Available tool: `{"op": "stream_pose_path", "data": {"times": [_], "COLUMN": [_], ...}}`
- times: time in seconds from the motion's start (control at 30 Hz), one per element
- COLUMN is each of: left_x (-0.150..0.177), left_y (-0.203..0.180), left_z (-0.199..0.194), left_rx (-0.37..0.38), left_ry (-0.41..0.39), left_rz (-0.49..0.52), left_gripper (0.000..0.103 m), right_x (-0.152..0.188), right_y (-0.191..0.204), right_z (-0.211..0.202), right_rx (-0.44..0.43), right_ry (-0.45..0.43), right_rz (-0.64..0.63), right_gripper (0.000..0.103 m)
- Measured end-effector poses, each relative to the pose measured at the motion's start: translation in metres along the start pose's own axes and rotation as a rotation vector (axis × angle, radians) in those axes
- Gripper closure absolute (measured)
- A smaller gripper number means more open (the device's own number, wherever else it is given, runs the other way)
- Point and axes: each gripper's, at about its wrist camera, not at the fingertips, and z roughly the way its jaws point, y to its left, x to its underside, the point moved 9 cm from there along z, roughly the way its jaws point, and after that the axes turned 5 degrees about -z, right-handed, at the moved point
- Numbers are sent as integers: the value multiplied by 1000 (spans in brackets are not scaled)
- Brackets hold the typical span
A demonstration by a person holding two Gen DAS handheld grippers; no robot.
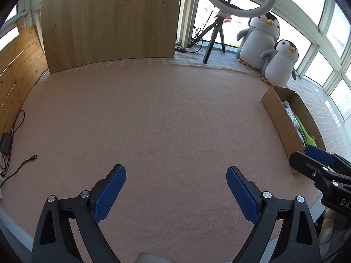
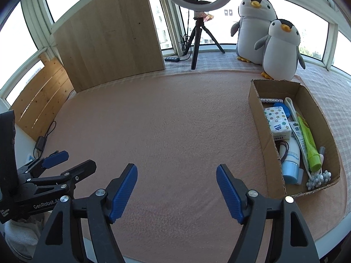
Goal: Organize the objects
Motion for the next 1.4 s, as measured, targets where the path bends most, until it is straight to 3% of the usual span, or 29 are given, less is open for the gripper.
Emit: {"op": "stream_pose_path", "data": {"times": [1.4], "left_x": [-4], "left_y": [5], "left_z": [0], "left_rx": [-48], "left_ry": [-11], "left_rz": [2], "left_gripper": [8], "right_x": [4], "right_y": [6], "right_z": [11], "right_rx": [10], "right_ry": [26], "right_rz": [-26], "right_gripper": [32]}}
